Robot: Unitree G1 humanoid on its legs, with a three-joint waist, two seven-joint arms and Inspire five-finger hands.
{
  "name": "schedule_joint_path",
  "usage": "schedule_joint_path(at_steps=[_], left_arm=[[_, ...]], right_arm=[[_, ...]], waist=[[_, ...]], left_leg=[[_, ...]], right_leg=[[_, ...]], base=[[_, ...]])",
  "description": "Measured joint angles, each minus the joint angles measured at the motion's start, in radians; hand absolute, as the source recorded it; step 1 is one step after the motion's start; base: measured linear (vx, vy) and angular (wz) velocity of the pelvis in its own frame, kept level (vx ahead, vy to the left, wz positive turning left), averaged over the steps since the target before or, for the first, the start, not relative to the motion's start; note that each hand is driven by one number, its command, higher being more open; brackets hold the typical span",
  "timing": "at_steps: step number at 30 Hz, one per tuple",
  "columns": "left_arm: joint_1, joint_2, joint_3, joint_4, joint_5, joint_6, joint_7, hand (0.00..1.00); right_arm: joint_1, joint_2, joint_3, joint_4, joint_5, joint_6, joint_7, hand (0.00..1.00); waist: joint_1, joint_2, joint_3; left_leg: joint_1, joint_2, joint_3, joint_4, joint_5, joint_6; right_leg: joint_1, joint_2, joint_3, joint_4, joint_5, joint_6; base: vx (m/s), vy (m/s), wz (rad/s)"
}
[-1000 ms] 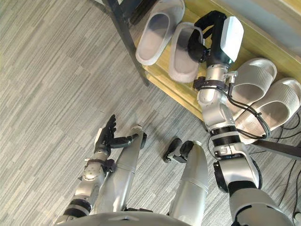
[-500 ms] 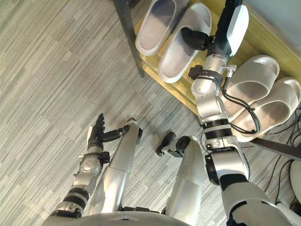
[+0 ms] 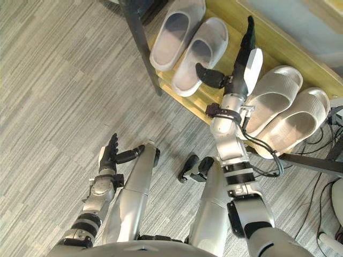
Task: Organize the slippers on the shoe rack
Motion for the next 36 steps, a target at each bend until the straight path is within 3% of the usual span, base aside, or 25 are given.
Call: schedule_joint_path(at_steps=[9, 13, 17, 25, 36], left_arm=[[-0.003, -0.002, 0.033, 0.034, 0.020, 0.026, 0.002, 1.00], [-0.004, -0.001, 0.041, 0.045, 0.020, 0.042, 0.010, 1.00], [-0.006, -0.005, 0.059, 0.047, 0.026, 0.054, 0.014, 1.00], [-0.020, -0.013, 0.076, 0.068, 0.041, 0.064, 0.009, 1.00], [-0.033, -0.028, 0.078, 0.079, 0.058, 0.064, 0.011, 1.00]], right_arm=[[0.176, 0.135, 0.007, -0.114, -0.012, -0.011, 0.031, 1.00], [0.244, 0.195, 0.028, -0.124, 0.084, -0.053, 0.058, 1.00], [0.302, 0.227, 0.057, -0.118, 0.275, -0.089, 0.162, 1.00], [0.300, 0.228, 0.086, -0.066, 0.509, -0.171, 0.283, 1.00], [0.149, 0.228, 0.104, 0.048, 0.676, -0.193, 0.310, 1.00]], waist=[[-0.013, 0.006, -0.001], [-0.020, 0.007, -0.001], [-0.023, 0.008, -0.001], [-0.021, 0.011, -0.003], [-0.009, 0.021, -0.009]], left_leg=[[0.056, 0.030, 0.010, -0.038, 0.000, 0.000], [0.079, 0.040, 0.018, -0.054, 0.000, 0.001], [0.102, 0.053, 0.024, -0.067, 0.000, 0.001], [0.117, 0.055, 0.027, -0.074, 0.000, 0.002], [0.129, 0.053, 0.023, -0.096, 0.005, 0.002]], right_leg=[[0.053, 0.028, -0.003, -0.044, 0.008, 0.000], [0.070, 0.035, 0.000, -0.061, 0.011, -0.001], [0.092, 0.047, -0.001, -0.079, 0.017, -0.003], [0.106, 0.046, -0.002, -0.082, 0.017, -0.003], [0.121, 0.042, -0.013, -0.097, 0.019, -0.010]], base=[[0.04, 0.006, -0.06], [0.04, 0.016, -0.06], [0.03, 0.015, -0.05], [0.00, 0.004, 0.00], [0.03, 0.013, 0.02]])
